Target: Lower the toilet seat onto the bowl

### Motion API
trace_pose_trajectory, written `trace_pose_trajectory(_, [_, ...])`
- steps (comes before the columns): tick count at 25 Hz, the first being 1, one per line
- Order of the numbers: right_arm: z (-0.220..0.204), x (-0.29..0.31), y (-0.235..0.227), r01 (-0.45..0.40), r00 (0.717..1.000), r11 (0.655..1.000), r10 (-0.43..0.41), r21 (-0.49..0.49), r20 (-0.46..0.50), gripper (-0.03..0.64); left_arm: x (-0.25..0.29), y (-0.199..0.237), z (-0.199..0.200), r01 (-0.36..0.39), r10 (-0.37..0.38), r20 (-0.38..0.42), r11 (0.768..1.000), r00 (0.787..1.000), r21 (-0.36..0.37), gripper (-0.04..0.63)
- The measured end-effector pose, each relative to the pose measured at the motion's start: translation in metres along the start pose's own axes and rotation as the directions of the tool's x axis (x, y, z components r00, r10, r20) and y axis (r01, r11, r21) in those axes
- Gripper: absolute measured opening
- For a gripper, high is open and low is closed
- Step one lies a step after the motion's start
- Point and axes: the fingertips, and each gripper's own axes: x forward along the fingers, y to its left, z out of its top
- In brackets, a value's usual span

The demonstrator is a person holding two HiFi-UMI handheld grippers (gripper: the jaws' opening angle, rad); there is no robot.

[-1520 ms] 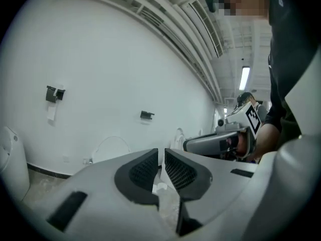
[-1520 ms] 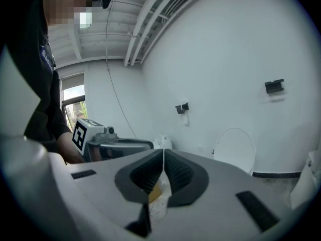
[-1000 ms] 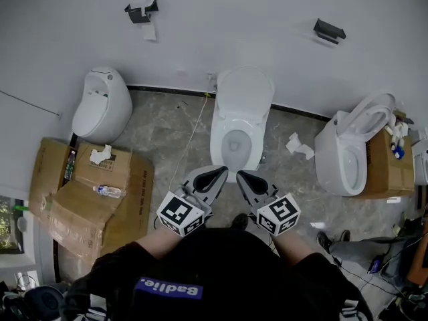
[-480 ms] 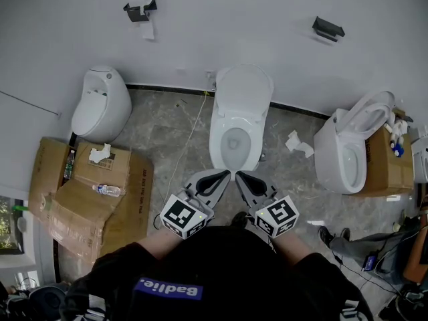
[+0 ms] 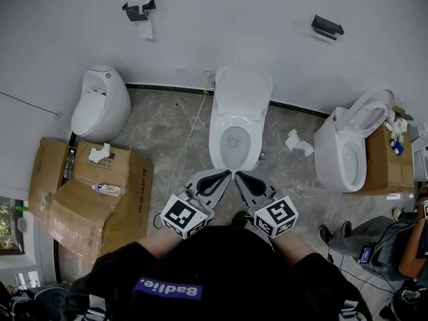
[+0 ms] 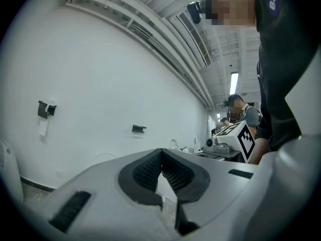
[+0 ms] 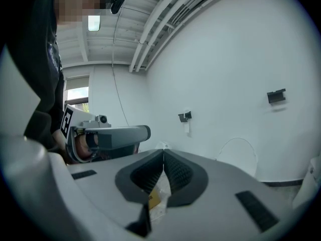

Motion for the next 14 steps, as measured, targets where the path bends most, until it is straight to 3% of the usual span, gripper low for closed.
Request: trace_pose_trajectory(14, [0.0003,-0.0028,-0.0023,0.007,1.0,1.0,-0.007,0.003,0.002,0.028,0.0013,-0.0029,0.0,0.003,-0.003,0.0,1.0,1.0,0.002,0.016])
